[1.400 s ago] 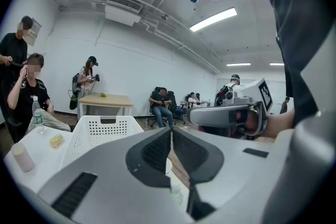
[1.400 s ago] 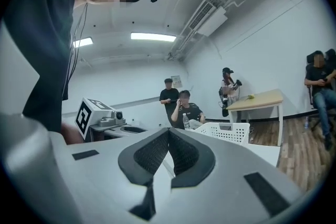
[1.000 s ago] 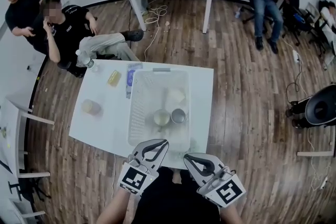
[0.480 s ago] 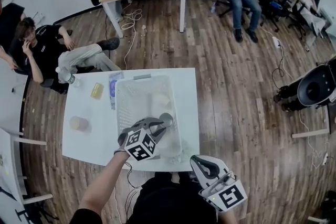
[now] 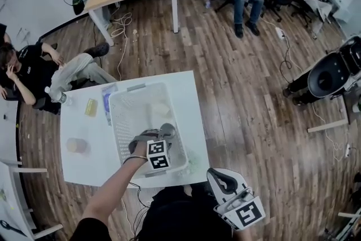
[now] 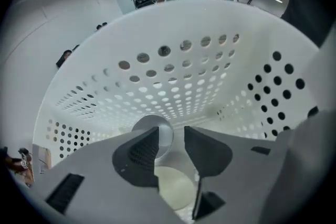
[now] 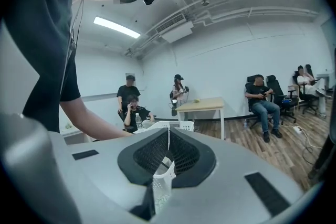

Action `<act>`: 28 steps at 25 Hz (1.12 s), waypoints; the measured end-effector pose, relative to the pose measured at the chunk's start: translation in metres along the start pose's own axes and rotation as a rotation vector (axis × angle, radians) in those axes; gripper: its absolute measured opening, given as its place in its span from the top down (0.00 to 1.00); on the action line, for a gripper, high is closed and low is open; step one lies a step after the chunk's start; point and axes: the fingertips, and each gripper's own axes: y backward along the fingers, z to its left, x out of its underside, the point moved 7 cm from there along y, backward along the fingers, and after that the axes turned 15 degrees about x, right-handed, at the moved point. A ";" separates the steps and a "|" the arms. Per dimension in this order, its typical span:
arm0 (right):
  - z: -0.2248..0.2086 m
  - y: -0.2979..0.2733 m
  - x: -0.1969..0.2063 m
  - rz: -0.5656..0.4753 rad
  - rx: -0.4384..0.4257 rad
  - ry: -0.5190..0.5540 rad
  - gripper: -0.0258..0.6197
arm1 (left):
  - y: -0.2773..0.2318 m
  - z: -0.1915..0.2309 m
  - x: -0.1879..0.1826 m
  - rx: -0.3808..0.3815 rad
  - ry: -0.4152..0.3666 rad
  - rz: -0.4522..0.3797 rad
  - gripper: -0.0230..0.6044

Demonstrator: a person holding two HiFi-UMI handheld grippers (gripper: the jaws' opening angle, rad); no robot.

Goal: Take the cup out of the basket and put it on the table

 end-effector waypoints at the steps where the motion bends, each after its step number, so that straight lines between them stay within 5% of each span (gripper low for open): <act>1: 0.000 0.002 0.000 0.001 0.008 0.000 0.92 | -0.004 0.001 0.000 0.000 -0.010 0.015 0.71; 12: -0.001 0.010 -0.001 -0.003 0.040 0.005 0.92 | -0.018 0.005 0.007 -0.063 -0.062 0.088 0.91; 21: -0.002 0.013 -0.006 -0.027 0.002 0.020 0.92 | 0.013 0.010 0.002 -0.171 0.017 0.089 0.92; 28: 0.000 0.007 -0.010 -0.053 -0.048 0.018 0.92 | 0.097 -0.003 -0.015 -0.340 0.130 -0.016 0.92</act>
